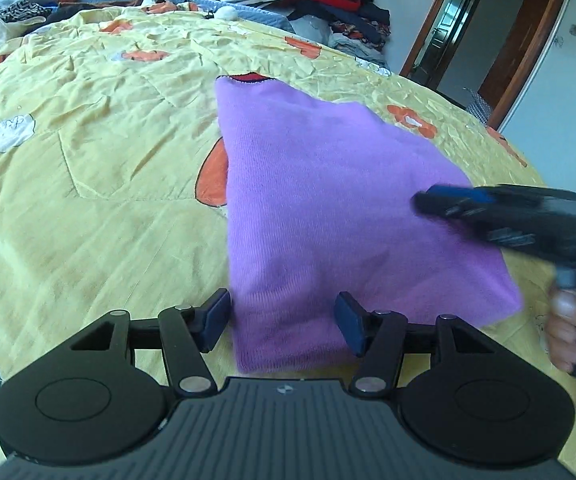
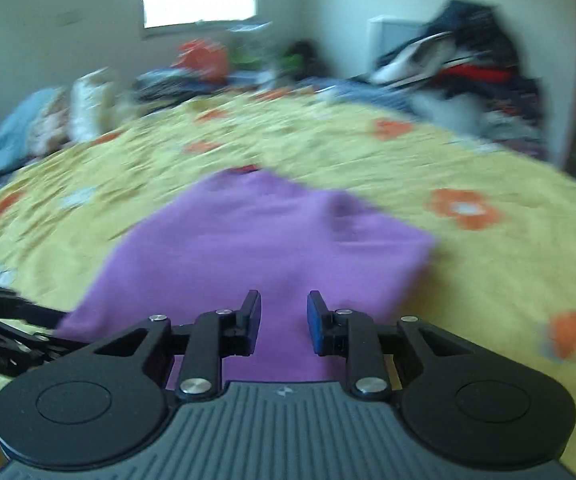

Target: Fold small clothes

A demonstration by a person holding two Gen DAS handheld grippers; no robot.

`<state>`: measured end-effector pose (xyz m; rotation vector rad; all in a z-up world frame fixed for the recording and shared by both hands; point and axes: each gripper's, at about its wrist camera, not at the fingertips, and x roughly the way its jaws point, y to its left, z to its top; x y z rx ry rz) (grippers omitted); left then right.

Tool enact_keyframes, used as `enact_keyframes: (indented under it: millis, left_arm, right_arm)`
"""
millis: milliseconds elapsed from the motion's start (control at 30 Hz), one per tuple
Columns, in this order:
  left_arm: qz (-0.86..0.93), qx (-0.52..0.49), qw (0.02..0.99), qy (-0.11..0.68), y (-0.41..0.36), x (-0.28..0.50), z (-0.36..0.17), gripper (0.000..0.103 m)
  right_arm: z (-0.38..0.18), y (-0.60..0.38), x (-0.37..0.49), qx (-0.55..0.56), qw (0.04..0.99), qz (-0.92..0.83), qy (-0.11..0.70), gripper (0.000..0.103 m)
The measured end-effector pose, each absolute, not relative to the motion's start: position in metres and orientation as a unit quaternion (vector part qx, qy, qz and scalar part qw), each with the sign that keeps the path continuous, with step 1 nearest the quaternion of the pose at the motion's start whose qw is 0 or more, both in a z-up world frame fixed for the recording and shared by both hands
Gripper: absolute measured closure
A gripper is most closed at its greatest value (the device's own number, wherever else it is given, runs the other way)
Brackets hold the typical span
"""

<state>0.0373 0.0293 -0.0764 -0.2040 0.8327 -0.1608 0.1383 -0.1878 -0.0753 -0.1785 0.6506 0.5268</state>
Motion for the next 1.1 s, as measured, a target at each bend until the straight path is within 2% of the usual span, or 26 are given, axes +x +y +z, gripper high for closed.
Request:
enact_keyframes:
  millis: [33,67,133,200,300,333,433,467,567,800,900,967,1067,1100]
  left_arm:
    - [-0.078,-0.103,0.906,0.403,0.030,0.037,-0.077,0.043]
    - [-0.079,-0.102,0.906,0.402,0.030,0.037,-0.077,0.043]
    - [-0.081,-0.103,0.907,0.399,0.031,0.036,-0.078,0.042]
    - [-0.081,-0.099,0.908,0.398,0.030,0.035,-0.078,0.042]
    - [-0.086,-0.100,0.910,0.393,0.030,0.034,-0.079,0.038]
    - [-0.087,-0.098,0.911,0.391,0.029,0.033,-0.079,0.036]
    - [-0.093,-0.087,0.913,0.388,0.023,0.031,-0.081,0.026]
    - [-0.096,-0.086,0.913,0.387,0.022,0.030,-0.081,0.019]
    - [-0.095,-0.070,0.915,0.387,0.017,0.024,-0.082,0.010]
    - [-0.111,-0.068,0.914,0.385,0.019,-0.006,-0.083,0.010]
    - [-0.106,-0.046,0.915,0.386,0.012,-0.007,-0.085,0.009]
    - [-0.100,-0.064,0.911,0.394,0.016,-0.010,-0.080,0.009]
    - [-0.103,-0.104,0.914,0.379,0.027,-0.018,-0.072,0.000]
    - [-0.094,-0.102,0.917,0.374,0.027,-0.018,-0.071,0.000]
  right_arm:
    - [-0.085,-0.184,0.146,-0.129,0.914,0.220,0.315,0.080]
    - [-0.089,-0.189,0.152,-0.126,0.919,0.215,0.306,0.081]
    - [-0.087,-0.206,0.163,-0.064,0.916,0.225,0.325,0.081]
    - [-0.080,-0.199,0.160,-0.095,0.923,0.194,0.320,0.081]
    - [-0.068,-0.200,0.135,-0.053,0.926,0.206,0.311,0.078]
    - [-0.068,-0.196,0.122,-0.064,0.922,0.226,0.306,0.078]
    - [-0.093,-0.196,0.101,-0.107,0.917,0.208,0.324,0.065]
    - [-0.098,-0.211,0.095,-0.080,0.922,0.216,0.312,0.065]
    - [-0.099,-0.235,0.078,-0.048,0.928,0.189,0.317,0.064]
    - [-0.079,-0.226,0.055,-0.033,0.934,0.206,0.290,0.060]
    - [-0.095,-0.219,0.077,-0.075,0.919,0.190,0.337,0.053]
    - [-0.093,-0.233,0.077,-0.059,0.924,0.163,0.341,0.025]
    - [-0.085,-0.252,0.055,-0.003,0.923,0.168,0.347,0.026]
    - [-0.085,-0.253,0.044,0.001,0.923,0.165,0.348,0.026]
